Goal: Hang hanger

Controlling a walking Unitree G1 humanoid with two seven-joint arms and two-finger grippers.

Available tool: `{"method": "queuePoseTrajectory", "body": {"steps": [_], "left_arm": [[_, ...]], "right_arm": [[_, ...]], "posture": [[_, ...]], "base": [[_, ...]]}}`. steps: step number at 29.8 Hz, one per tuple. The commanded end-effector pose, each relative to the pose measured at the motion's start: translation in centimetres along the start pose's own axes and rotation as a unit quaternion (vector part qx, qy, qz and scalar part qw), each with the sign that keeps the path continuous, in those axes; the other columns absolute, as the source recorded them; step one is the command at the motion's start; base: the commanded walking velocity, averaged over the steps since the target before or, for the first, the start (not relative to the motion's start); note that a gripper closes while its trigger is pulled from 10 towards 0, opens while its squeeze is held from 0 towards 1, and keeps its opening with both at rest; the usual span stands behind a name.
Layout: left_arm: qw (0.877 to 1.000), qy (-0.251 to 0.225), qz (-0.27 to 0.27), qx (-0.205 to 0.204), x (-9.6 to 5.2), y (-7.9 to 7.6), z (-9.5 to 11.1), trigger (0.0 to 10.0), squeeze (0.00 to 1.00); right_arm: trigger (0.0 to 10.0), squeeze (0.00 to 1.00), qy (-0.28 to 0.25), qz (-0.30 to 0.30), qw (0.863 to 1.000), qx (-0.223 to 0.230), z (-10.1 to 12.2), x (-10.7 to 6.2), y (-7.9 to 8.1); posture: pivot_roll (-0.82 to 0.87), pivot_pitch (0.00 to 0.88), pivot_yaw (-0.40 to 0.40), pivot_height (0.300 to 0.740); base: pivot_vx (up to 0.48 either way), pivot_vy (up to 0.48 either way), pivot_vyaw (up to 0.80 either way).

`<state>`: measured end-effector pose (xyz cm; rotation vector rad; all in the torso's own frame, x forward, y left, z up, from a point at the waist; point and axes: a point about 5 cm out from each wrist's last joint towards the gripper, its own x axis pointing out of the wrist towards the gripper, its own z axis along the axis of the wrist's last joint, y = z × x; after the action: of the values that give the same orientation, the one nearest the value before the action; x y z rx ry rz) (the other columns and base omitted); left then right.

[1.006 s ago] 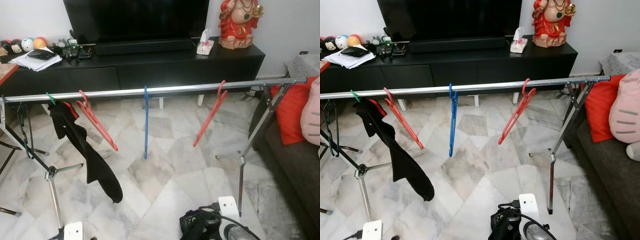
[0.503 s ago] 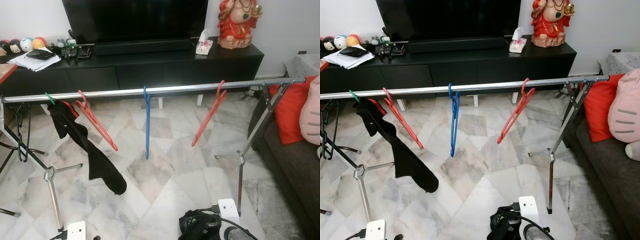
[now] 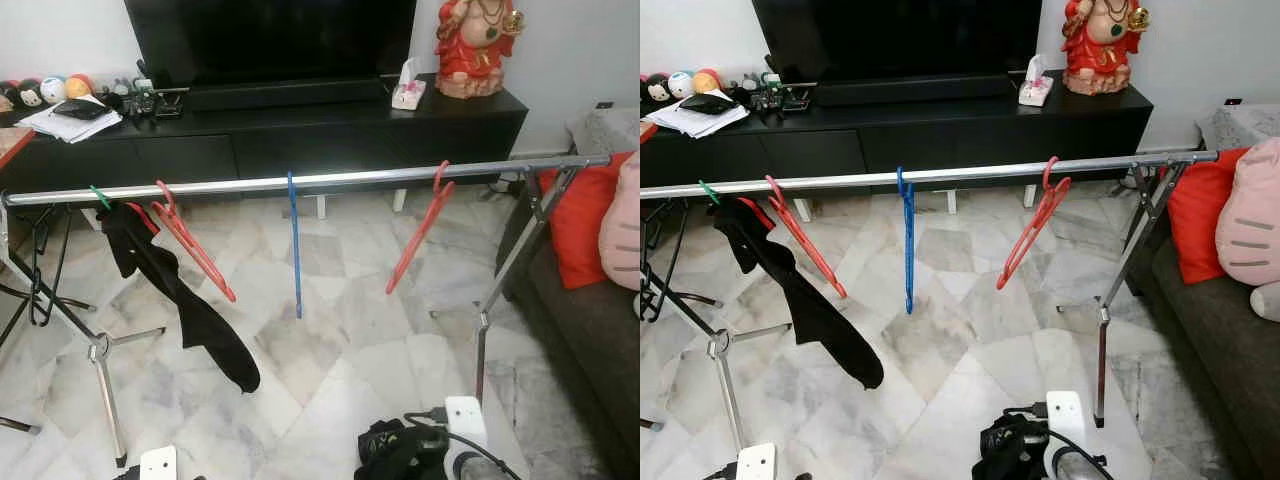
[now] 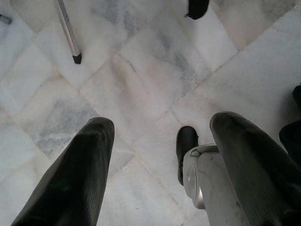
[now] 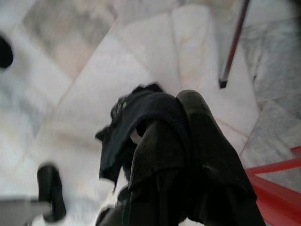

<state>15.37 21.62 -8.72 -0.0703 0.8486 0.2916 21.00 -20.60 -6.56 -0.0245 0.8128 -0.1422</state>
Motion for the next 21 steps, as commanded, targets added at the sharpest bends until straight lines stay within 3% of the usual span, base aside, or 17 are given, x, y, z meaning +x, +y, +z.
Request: {"method": "queuePoseTrajectory", "body": {"steps": [1,8,21], "left_arm": [[1.0,0.003,0.001,-0.002,0.0,0.2,-0.2,10.0,0.0],[1.0,0.005,-0.003,-0.002,-0.1,0.1,-0.3,10.0,0.0],[1.0,0.005,-0.004,0.0,-0.1,0.3,-0.3,10.0,0.0]], "right_arm": [[10.0,0.0,-0.028,-0.008,0.999,0.014,1.5,0.3,-0.1],[10.0,0.0,-0.034,0.018,0.999,0.002,2.3,0.5,1.1],[10.0,0.0,-0.028,0.023,0.999,0.004,1.7,0.4,1.7]], "posture": [[-0.1,0.0,0.055,0.74],[-0.09,0.0,0.055,0.74],[-0.09,0.0,0.06,0.74]], "base": [[0.0,0.0,0.0],[0.0,0.0,0.0],[0.261,0.0,0.0]]}}
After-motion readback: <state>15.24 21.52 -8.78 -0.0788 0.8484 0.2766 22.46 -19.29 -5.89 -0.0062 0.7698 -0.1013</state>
